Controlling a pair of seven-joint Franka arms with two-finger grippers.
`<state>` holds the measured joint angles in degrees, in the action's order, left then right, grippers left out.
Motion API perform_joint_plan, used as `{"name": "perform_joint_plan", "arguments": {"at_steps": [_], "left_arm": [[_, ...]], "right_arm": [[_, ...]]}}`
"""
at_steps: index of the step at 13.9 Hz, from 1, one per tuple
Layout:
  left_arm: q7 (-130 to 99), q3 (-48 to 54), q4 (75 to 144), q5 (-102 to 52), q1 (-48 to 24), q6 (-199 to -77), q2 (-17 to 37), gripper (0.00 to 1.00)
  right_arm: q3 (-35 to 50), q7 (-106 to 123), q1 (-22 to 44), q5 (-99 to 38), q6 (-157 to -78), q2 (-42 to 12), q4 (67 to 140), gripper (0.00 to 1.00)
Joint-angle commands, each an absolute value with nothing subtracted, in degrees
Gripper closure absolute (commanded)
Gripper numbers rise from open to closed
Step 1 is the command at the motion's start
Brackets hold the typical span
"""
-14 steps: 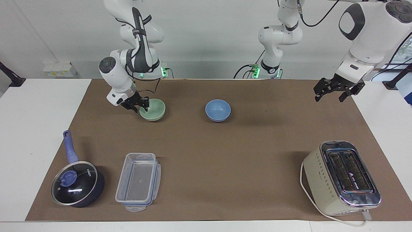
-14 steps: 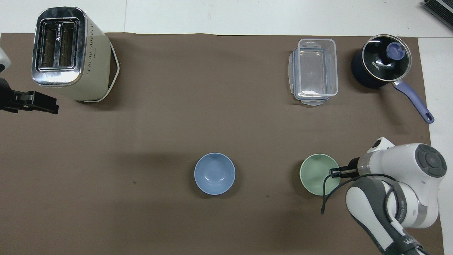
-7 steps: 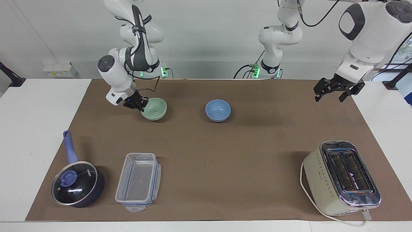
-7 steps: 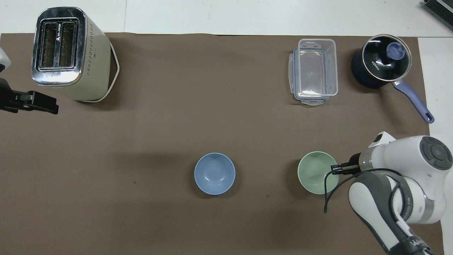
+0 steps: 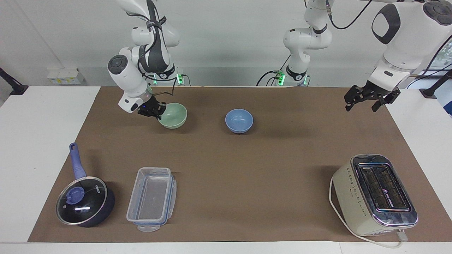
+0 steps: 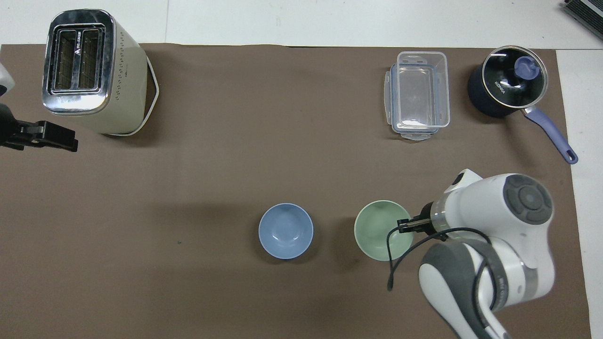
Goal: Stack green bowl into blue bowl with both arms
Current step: 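Carry the green bowl with the right gripper over the blue bowl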
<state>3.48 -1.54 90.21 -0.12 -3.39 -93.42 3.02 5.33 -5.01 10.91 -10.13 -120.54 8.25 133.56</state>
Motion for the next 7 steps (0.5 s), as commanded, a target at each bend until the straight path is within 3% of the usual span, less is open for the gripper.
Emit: {"name": "perform_joint_plan", "arguments": {"at_steps": [1, 7], "left_arm": [[3.96, -1.05, 89.82, 0.88, -2.72, -92.37, 2.99, 0.00], [3.96, -1.05, 89.82, 0.88, -2.72, -92.37, 2.99, 0.00]], "right_arm": [[5.36, -14.99, 17.20, -11.25, -122.07, 7.65, 130.97, 1.00], [5.45, -31.54, 28.47, -11.34, -127.18, -1.66, 122.27, 1.00]]}}
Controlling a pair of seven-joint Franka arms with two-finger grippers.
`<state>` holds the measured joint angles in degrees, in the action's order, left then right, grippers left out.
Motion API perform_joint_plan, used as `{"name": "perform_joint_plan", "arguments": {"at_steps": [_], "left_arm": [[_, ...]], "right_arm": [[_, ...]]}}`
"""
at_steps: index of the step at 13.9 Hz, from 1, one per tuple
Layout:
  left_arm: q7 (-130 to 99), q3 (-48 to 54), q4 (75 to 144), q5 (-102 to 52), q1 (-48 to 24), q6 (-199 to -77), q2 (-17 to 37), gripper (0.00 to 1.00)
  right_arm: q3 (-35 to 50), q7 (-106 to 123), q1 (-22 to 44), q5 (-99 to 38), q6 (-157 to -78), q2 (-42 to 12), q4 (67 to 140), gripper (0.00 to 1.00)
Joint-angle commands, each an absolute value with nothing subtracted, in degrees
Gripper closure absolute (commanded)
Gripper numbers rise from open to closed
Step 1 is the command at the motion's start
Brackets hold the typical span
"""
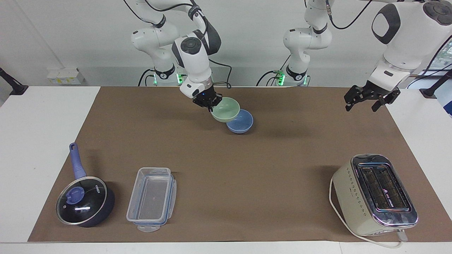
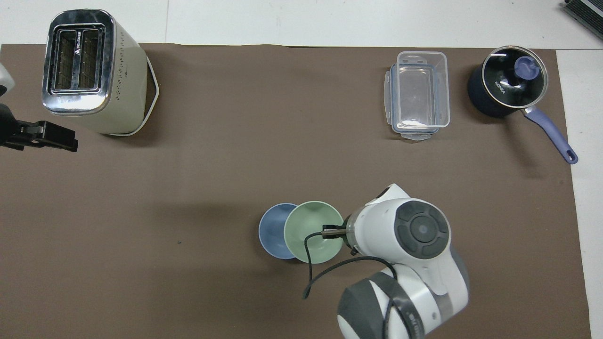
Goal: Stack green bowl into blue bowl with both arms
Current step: 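Carry the green bowl with the right gripper over the blue bowl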
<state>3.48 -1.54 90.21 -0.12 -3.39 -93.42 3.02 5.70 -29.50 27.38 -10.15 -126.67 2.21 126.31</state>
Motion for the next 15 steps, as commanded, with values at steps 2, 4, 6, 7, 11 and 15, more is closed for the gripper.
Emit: {"name": "perform_joint_plan", "arguments": {"at_steps": [2, 4, 6, 7, 11, 15], "left_arm": [[3.96, -1.05, 89.82, 0.88, -2.72, -92.37, 2.99, 0.00], [3.96, -1.05, 89.82, 0.88, -2.72, -92.37, 2.99, 0.00], [3.96, -1.05, 89.82, 0.88, -2.72, -92.37, 2.99, 0.00], [3.96, -1.05, 89.82, 0.88, -2.72, -92.37, 2.99, 0.00], [3.96, -1.05, 89.82, 0.88, -2.72, -92.37, 2.99, 0.00], [3.96, -1.05, 89.82, 0.88, -2.72, -92.37, 2.99, 0.00]], "right_arm": [[5.45, -33.83, 30.22, -13.17, -128.22, -3.94, 120.77, 1.00], [5.45, -33.66, 30.94, -15.03, -129.98, -4.65, 121.20, 1.00], [5.45, -33.58, 31.20, -15.03, -130.17, -5.01, 121.55, 1.00], [5.45, -33.40, 31.20, -15.12, -130.08, -5.10, 121.73, 1.00], [5.36, -33.57, 31.20, -15.12, -131.04, -5.89, 122.78, 1.00], [5.36, -33.58, 31.20, -15.03, -131.13, -6.68, 123.13, 1.00]]}}
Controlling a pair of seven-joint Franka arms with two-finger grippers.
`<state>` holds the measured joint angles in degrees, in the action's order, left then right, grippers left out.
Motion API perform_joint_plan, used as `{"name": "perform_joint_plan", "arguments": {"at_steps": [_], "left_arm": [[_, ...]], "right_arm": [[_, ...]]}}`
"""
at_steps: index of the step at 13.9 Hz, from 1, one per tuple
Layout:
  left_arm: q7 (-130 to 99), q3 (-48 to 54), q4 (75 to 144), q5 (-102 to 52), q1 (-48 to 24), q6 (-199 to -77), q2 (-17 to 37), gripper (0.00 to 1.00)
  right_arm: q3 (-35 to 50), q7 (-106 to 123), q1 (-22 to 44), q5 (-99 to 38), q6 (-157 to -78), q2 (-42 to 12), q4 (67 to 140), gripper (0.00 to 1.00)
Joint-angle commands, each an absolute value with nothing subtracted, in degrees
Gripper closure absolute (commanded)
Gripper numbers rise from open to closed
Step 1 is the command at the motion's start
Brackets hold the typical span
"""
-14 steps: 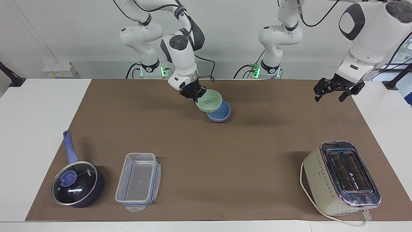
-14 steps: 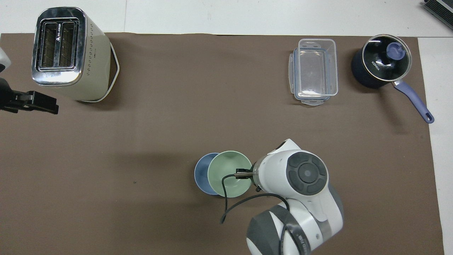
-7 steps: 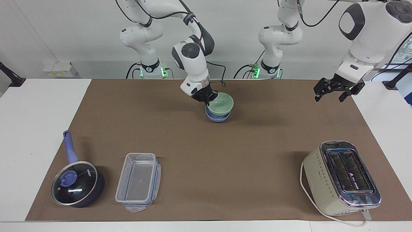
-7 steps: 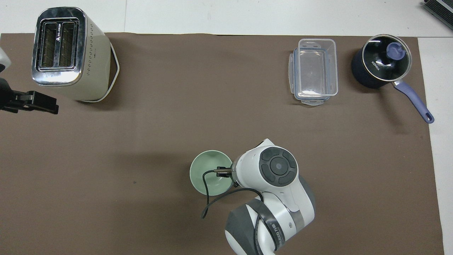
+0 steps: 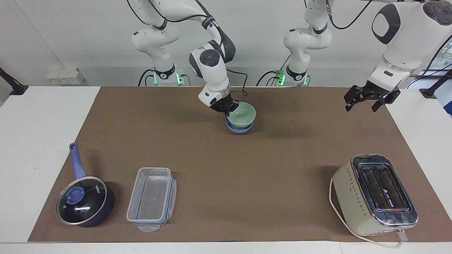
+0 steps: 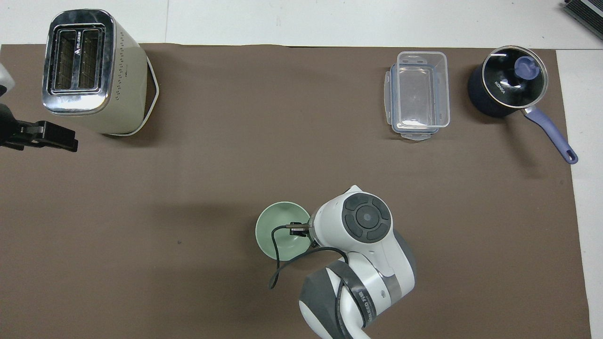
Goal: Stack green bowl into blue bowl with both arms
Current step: 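Lower the green bowl into the blue bowl and open the right gripper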
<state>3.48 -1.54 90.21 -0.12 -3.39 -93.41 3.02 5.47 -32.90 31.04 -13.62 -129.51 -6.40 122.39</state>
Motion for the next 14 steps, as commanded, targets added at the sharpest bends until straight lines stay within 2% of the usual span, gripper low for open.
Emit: {"name": "perform_joint_plan", "arguments": {"at_steps": [1, 3, 6, 7, 8, 12, 13, 14], "left_arm": [[3.96, -1.05, 89.74, 0.88, -2.72, -92.29, 2.99, 0.00], [3.96, -1.05, 89.82, 0.88, -2.72, -92.29, 2.99, 0.00], [3.96, -1.05, 89.82, 0.88, -2.72, -92.37, 2.99, 0.00], [3.96, -1.05, 89.82, 0.88, -2.72, -92.29, 2.99, 0.00], [3.96, -1.05, 89.82, 0.88, -2.72, -92.37, 2.99, 0.00], [3.96, -1.05, 89.82, 0.88, -2.72, -92.29, 2.99, 0.00], [3.96, -1.05, 89.82, 0.88, -2.72, -92.37, 2.99, 0.00], [3.96, -1.05, 89.82, 0.88, -2.72, -92.37, 2.99, 0.00]], "right_arm": [[5.36, -33.49, 31.20, -15.12, -132.70, -6.68, 123.57, 1.00], [5.36, -33.22, 31.20, -15.12, -135.52, -7.20, 124.63, 1.00], [5.36, -33.31, 31.20, -15.03, -135.44, -7.47, 124.63, 1.00], [5.36, -33.31, 31.20, -15.03, -135.44, -7.47, 124.63, 0.98], [5.36, -33.57, 31.20, -15.03, -135.27, -7.47, 124.54, 0.91], [5.45, -34.19, 31.29, -15.03, -133.86, -6.86, 124.28, 0.90], [5.45, -34.19, 31.29, -15.03, -133.51, -6.86, 124.10, 0.85], [5.45, -34.19, 31.20, -15.03, -133.16, -6.77, 123.84, 0.76]]}}
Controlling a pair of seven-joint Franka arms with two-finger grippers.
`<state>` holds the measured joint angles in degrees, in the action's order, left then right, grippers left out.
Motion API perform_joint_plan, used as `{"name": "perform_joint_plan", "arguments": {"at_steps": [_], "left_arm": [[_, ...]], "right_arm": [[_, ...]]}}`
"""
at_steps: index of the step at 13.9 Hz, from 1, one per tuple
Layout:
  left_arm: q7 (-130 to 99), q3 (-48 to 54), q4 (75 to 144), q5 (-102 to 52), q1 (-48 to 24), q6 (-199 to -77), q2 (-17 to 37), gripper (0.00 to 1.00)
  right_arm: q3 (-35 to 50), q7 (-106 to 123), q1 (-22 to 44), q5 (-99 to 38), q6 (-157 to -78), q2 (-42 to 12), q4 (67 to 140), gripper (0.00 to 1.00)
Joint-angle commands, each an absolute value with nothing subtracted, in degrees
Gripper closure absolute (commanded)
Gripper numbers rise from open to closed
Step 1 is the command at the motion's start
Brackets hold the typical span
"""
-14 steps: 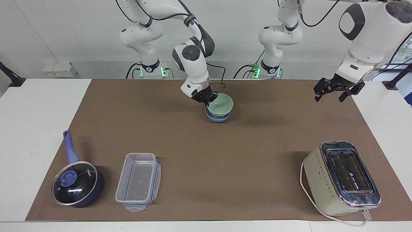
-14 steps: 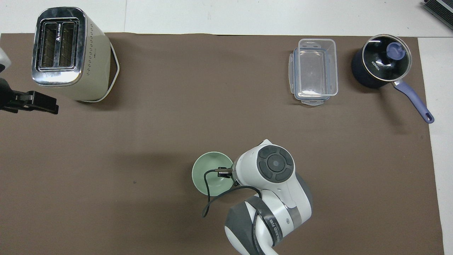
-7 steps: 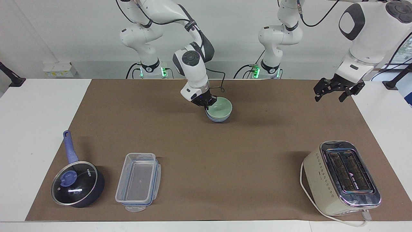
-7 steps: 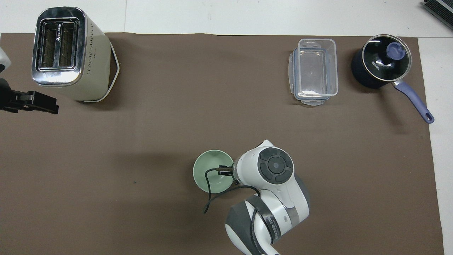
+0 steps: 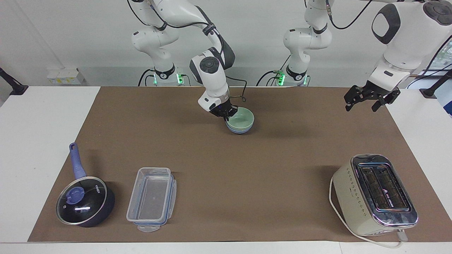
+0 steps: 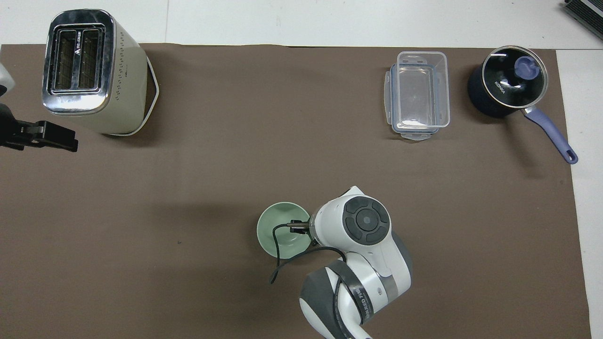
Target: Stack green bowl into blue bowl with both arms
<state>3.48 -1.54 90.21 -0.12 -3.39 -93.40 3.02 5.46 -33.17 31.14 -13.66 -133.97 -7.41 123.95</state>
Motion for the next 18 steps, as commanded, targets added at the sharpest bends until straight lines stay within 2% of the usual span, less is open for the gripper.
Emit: {"name": "perform_joint_plan", "arguments": {"at_steps": [1, 2, 4, 6, 7, 12, 13, 16, 18], "left_arm": [[3.96, -1.05, 89.82, 0.88, -2.72, -92.29, 2.99, 0.00], [3.96, -1.05, 89.82, 0.88, -2.72, -92.29, 2.99, 0.00], [3.96, -1.05, 89.82, 0.88, -2.72, -92.37, 2.99, 0.00], [3.96, -1.05, 89.82, 0.88, -2.72, -92.29, 2.99, 0.00], [3.96, -1.05, 89.82, 0.88, -2.72, -92.29, 2.99, 0.00], [3.96, -1.05, 89.82, 0.88, -2.72, -92.29, 2.99, 0.00], [3.96, -1.05, 89.82, 0.88, -2.72, -92.37, 2.99, 0.00], [3.96, -1.05, 89.82, 0.88, -2.72, -92.37, 2.99, 0.00], [3.96, -1.05, 89.82, 0.88, -2.72, -92.37, 2.99, 0.00]], "right_arm": [[5.36, -34.10, 31.20, -15.03, -132.28, -6.33, 123.84, 0.58], [5.36, -34.10, 31.20, -15.12, -131.23, -5.81, 123.66, 0.44], [5.36, -33.93, 30.50, -15.03, -128.16, -4.31, 122.53, 0.34], [4.66, -33.23, 29.37, -15.03, -124.64, -2.47, 121.03, 0.30], [4.75, -32.70, 27.79, -14.25, -123.93, -0.72, 121.20, 0.27], [4.57, -23.39, 19.09, -10.03, -116.46, 6.14, 121.90, 0.03], [4.57, -22.33, 16.72, -9.50, -115.76, 7.11, 121.82, 0.00], [4.40, -16.89, 8.82, -9.41, -114.61, 9.23, 120.68, 0.00], [4.31, -15.04, 4.42, -8.27, -111.38, 8.71, 116.13, 0.00]]}}
